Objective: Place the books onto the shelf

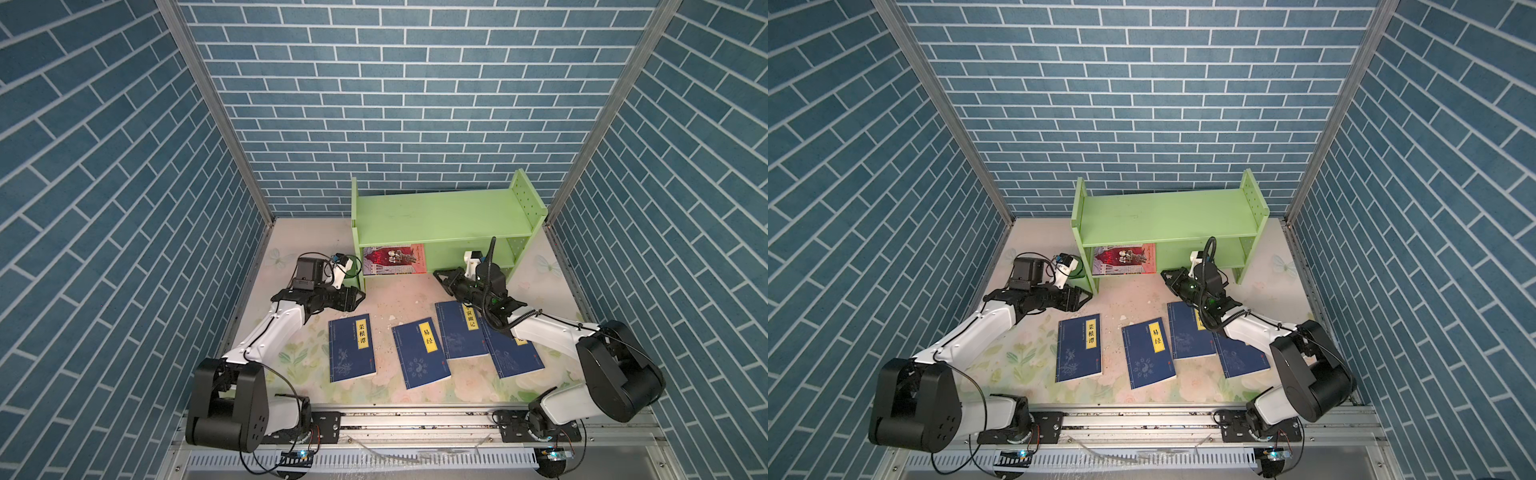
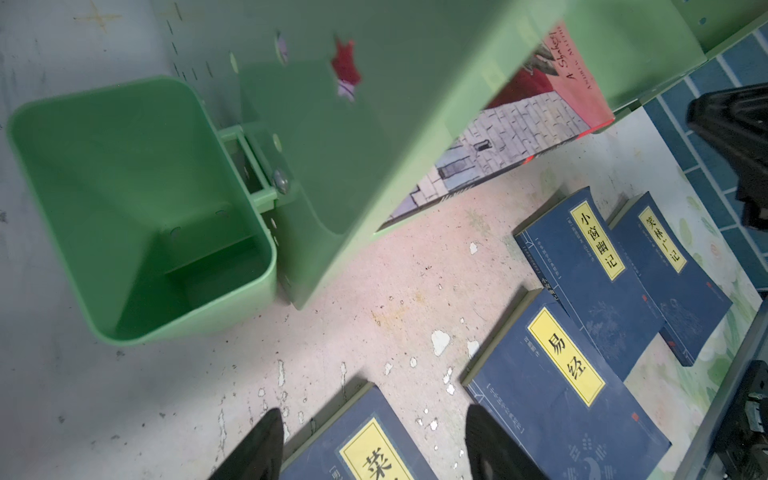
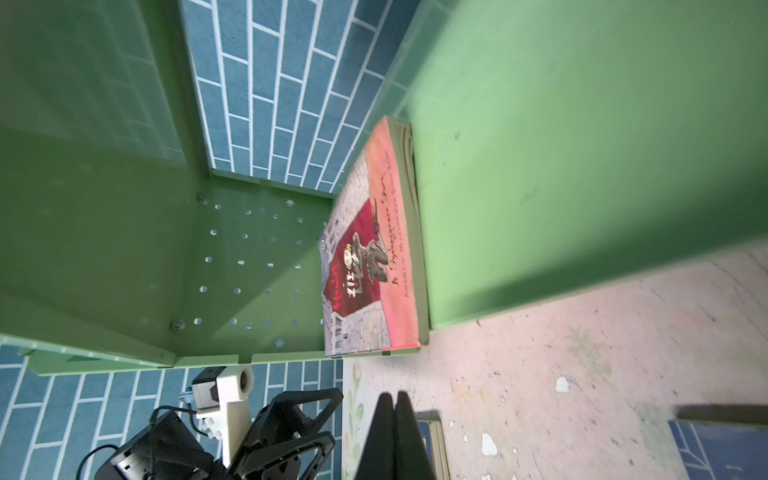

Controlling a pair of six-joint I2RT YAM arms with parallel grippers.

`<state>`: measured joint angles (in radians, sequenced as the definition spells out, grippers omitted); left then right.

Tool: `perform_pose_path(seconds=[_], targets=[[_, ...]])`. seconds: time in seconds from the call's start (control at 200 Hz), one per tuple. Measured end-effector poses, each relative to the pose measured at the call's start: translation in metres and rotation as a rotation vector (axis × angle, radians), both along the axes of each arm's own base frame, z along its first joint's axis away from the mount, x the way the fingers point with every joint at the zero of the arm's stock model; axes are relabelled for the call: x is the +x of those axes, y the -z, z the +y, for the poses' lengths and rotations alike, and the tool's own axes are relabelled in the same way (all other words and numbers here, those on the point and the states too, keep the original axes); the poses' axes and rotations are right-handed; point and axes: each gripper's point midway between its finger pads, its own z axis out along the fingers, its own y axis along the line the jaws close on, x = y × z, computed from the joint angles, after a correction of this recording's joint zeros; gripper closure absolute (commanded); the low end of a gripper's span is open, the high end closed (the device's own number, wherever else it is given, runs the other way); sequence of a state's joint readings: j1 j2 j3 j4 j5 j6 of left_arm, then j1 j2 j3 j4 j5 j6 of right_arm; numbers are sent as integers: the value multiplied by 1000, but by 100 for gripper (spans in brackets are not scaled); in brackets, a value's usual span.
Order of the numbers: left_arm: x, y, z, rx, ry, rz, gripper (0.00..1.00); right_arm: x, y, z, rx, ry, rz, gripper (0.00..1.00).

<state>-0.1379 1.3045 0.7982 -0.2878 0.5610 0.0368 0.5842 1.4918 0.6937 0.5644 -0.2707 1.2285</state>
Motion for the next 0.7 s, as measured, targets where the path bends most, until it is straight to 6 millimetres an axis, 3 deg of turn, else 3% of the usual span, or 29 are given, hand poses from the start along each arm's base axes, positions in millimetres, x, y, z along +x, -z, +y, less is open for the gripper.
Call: perform_pose_path(seconds=[0.235, 0.7], targets=[[-1, 0, -1, -5, 4, 1, 29, 3, 23, 11, -18, -35, 48, 100], [-1, -1, -1, -8, 3, 3, 29, 12, 18, 27, 15, -79, 26, 100]])
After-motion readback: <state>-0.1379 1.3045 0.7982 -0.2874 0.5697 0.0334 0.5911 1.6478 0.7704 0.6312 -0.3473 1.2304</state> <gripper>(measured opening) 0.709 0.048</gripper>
